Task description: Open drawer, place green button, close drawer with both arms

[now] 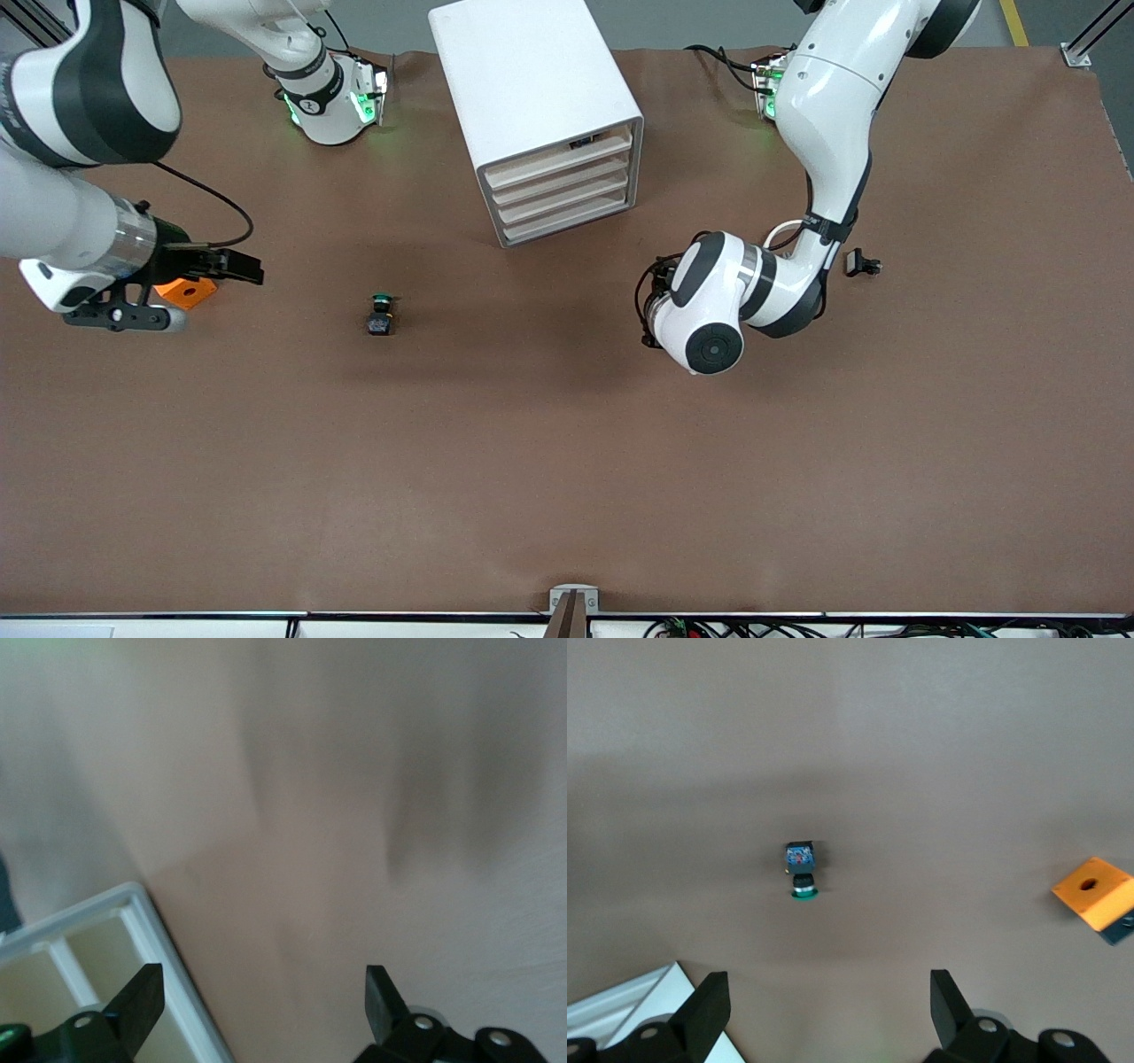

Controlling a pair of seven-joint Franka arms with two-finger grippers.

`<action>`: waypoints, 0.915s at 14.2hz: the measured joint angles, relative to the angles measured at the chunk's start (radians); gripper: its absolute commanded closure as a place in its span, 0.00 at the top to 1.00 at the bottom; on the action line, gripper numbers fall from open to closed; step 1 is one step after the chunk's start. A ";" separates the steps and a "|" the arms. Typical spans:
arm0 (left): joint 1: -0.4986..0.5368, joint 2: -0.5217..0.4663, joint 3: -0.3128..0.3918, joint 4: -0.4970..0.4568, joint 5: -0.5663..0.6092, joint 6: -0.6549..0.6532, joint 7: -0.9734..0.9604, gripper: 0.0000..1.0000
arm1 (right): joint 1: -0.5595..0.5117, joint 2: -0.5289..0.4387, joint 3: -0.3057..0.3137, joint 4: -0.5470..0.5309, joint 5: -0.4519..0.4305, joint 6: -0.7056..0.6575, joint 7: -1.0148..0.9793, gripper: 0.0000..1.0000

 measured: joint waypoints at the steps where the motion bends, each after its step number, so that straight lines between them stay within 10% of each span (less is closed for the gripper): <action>1: -0.012 0.012 0.000 -0.001 -0.038 -0.001 -0.022 1.00 | 0.006 -0.007 0.000 -0.039 0.005 0.040 0.014 1.00; 13: -0.087 0.126 0.000 -0.002 -0.398 -0.121 -0.134 0.88 | 0.182 -0.040 0.001 -0.507 0.011 0.640 0.182 1.00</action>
